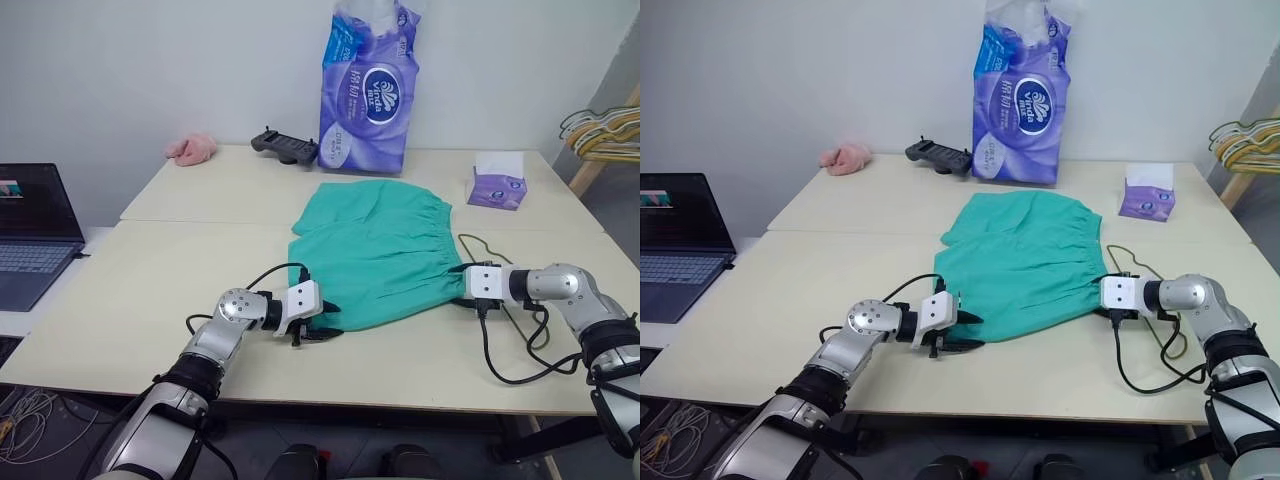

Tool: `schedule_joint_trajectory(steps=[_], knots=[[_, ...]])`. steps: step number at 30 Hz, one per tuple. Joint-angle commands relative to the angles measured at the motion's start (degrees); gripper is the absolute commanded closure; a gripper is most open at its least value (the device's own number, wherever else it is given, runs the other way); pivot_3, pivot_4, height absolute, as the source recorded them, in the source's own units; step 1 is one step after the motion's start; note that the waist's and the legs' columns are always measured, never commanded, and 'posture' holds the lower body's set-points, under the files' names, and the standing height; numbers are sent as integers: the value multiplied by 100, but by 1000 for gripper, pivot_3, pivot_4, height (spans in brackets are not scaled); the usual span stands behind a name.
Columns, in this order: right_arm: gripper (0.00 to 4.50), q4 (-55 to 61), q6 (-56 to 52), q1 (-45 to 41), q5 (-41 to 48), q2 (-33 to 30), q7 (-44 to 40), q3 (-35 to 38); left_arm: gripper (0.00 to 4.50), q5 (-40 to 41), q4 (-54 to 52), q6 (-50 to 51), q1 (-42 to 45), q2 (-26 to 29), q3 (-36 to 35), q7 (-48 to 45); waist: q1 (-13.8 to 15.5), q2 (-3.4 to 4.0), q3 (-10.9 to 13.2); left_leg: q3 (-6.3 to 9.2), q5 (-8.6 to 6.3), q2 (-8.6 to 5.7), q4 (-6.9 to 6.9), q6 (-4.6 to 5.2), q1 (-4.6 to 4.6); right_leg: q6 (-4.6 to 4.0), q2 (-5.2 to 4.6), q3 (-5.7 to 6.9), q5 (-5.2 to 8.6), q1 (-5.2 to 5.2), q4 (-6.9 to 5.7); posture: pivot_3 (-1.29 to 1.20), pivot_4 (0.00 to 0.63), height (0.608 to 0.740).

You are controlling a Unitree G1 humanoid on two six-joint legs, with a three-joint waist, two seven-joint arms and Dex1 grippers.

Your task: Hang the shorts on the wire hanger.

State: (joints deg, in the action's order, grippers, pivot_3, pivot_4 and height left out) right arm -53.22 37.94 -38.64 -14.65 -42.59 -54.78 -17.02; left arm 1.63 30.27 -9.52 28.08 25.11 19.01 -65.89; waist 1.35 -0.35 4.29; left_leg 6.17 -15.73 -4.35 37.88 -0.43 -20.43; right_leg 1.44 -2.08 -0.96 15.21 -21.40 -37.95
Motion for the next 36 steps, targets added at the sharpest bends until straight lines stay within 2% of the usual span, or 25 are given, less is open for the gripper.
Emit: schedule_joint_trajectory(steps=[1, 3, 4, 5, 8, 12, 17, 21, 23, 24, 27, 29, 30, 31, 32, 33, 34, 35, 36], knots=[[3095, 112, 10, -84, 30, 30, -36, 39, 3675, -206, 245, -22, 119, 151, -29, 23, 0, 0, 0, 0, 0, 1, 0, 0, 0, 0, 1, 0, 0, -1, -1, 58, 28, 740], [3847, 152, -14, -92, 42, 76, -20, 53, 4309, -195, 298, -52, 160, 173, -43, 11, -12, 1, 0, 0, 0, 2, -1, 0, 0, 0, 2, 0, 0, -3, -2, 58, 26, 740], [4200, 165, -24, -93, 44, 90, -15, 57, 4500, -193, 320, -69, 175, 182, -49, 7, -17, 1, 0, -1, 0, 2, -1, 0, 0, 0, 2, -1, 0, -3, -3, 59, 26, 740], [4466, 216, -29, -72, 57, 106, -9, 64, 4500, -187, 325, -82, 181, 199, -62, 3, -18, 1, 0, -2, 0, 2, -2, 0, 0, 0, 2, -1, 0, -5, -3, 59, 26, 740], [4466, 535, -91, 65, 138, 127, -55, 88, 4500, -173, 289, -132, 171, 288, -110, -10, -22, 1, 0, -1, 0, 3, -2, 0, -3, -1, 3, -2, 0, -9, -5, 63, 28, 740], [4466, 2066, -774, 745, 719, -60, -811, 110, 4500, 55, -326, 15, -190, 751, -186, -439, -33, 1, -1, 2, 0, 6, -4, -1, -15, -1, 6, -1, 0, -23, -6, 66, 32, 740], [4466, 4467, -2343, 1785, 1573, -541, -1652, 182, 4500, 579, -1668, 258, -990, 1711, -300, -1324, -30, 7, 1, 1, -3, 8, -6, -3, -48, -1, 5, -6, 0, -66, -16, 74, 44, 740], [4466, 6421, -3960, 2721, 2479, -1460, -2421, 272, 4500, 2328, -3922, 2141, -2151, 3614, -739, -2561, -5, -8, 26, 2, -16, 17, -8, 4, -73, -12, 5, 2, 11, -82, -6, 84, 47, 740], [4466, 6645, -4729, 2623, 2761, -1538, -2485, 255, 4500, 3069, -4317, 2903, -2071, 4205, -784, -2661, 10, -5, 44, 4, -32, 22, -5, 8, -68, -21, 5, 12, 28, -78, -9, 82, 44, 740], [4466, 6420, -5032, 2329, 2761, -1384, -2497, 138, 4500, 3185, -4172, 3229, -1663, 4150, -656, -2661, 17, 5, 58, 3, -32, 22, -3, 8, -66, -2, 5, 13, 43, -74, -8, 86, 38, 740], [4466, 5180, -5114, 1305, 2376, -683, -2384, -202, 4500, 2415, -2903, 3151, -271, 3113, -204, -2468, 70, 46, 64, 0, -14, 7, 10, 38, -7, -7, -1, 18, 43, -26, 2, 98, 20, 740], [4466, 3251, -4345, 89, 1758, 152, -1783, -366, 4500, 1457, -633, 1985, 1181, 1785, -63, -1448, 100, 32, 51, -9, -11, 6, 2, 41, 54, -6, -4, 20, 42, 37, 9, 105, 13, 740], [4466, 1750, -3761, -877, 1301, 695, -852, -429, 4500, 638, 1027, 1145, 2272, 1090, 111, 171, 127, -3, 41, -10, -8, 5, 4, 41, 62, -4, -3, 19, 40, 40, 4, 119, 0, 740], [4466, 308, -3283, -1890, 756, 1164, 638, -542, 4500, -70, 2473, 559, 3321, 560, 278, 1938, 155, -32, 44, -10, 1, 0, 12, 34, 73, 6, 6, 22, 22, 42, -4, 132, 0, 740], [4466, -751, -3034, -2740, 332, 1466, 2171, -591, 4500, -625, 3450, 206, 4162, 295, 398, 3572, 151, -78, 69, -7, 26, 1, 1, -9, 38, 32, 40, 27, -12, 19, -4, 134, 0, 740], [4466, -1452, -2880, -3437, -101, 1612, 3805, -699, 4500, -1114, 4053, 24, 4845, 235, 540, 5042, 125, -118, 91, -10, 36, 5, 3, -27, -19, -2, 40, 8, -49, -48, -8, 134, 0, 740], [4466, -1842, -2778, -4008, -330, 1619, 4861, -702, 4500, -1125, 4373, -15, 5423, 291, 309, 5854, 84, -149, 83, -16, 71, 7, 4, -86, -123, -15, 18, -4, -84, -180, -30, 134, 0, 740], [4466, -2063, -2717, -4432, -450, 1594, 5592, -638, 4500, -1220, 4553, -75, 5900, 421, 161, 6611, 43, -168, 69, -31, 92, 8, 12, -115, -280, -26, 8, -21, -94, -352, -77, 131, 0, 740], [4466, -2207, -2656, -4679, -524, 1580, 5999, -588, 4500, -1283, 4665, -123, 6184, 502, 47, 7055, 5, -168, 69, -51, 93, 8, 19, -119, -358, -27, -6, -15, -94, -458, -111, 131, 0, 740]])
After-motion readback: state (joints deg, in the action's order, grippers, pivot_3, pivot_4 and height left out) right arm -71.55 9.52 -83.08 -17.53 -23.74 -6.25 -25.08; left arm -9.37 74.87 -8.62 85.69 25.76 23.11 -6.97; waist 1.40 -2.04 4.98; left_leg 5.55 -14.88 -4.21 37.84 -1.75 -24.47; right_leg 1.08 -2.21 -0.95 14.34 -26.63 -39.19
